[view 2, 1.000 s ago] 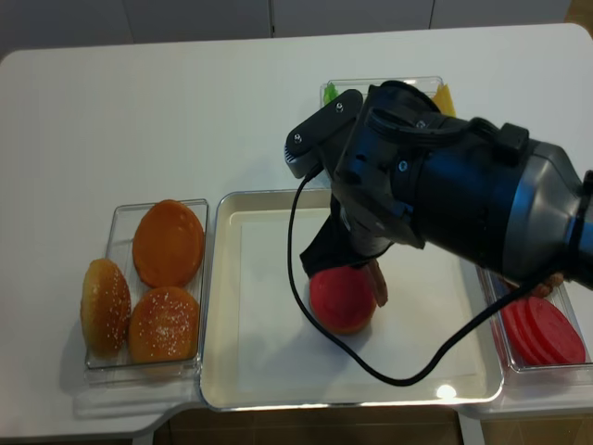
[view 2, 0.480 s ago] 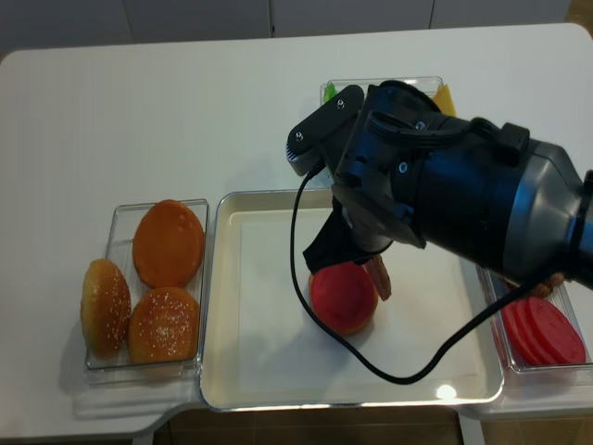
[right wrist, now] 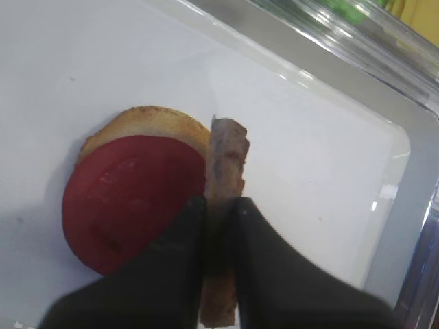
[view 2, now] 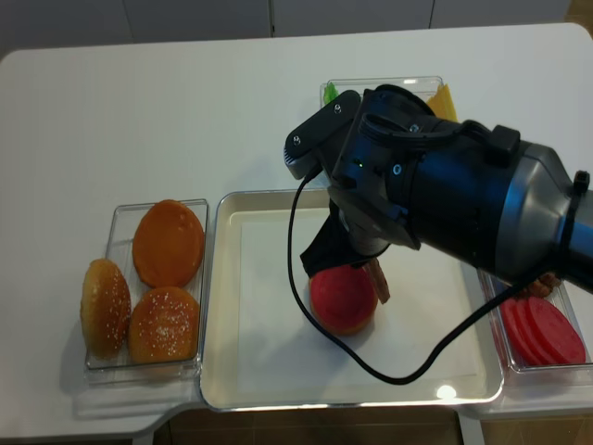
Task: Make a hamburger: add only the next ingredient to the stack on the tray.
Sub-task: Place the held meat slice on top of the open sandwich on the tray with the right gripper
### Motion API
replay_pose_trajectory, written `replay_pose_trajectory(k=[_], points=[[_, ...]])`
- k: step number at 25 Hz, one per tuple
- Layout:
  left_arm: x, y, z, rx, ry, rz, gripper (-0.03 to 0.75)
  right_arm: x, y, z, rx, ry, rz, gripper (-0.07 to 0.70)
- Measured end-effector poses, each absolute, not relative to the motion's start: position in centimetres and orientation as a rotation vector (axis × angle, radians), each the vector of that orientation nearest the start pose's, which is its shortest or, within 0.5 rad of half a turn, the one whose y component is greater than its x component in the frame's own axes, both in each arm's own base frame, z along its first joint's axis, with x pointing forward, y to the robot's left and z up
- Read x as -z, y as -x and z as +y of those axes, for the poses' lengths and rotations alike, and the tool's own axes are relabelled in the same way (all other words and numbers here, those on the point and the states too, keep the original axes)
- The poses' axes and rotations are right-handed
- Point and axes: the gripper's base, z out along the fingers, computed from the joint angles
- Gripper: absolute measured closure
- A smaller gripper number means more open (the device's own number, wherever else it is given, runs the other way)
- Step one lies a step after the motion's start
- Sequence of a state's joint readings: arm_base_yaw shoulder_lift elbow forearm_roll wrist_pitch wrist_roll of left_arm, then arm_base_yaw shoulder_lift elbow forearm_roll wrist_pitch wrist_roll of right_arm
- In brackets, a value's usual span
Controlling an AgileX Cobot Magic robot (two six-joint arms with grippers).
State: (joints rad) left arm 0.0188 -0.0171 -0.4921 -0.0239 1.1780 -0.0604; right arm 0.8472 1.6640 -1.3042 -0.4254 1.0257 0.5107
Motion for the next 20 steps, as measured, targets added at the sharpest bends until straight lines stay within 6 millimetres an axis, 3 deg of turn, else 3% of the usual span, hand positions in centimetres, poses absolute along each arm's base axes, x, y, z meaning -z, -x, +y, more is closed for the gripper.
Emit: replay_pose_trajectory(k=[20], points=[[-26.58,1.19,-0.22,0.053,0.082,2.151,0.419,-27.28,-24.82,23.40,0.165,0.669,2.599,0.531]])
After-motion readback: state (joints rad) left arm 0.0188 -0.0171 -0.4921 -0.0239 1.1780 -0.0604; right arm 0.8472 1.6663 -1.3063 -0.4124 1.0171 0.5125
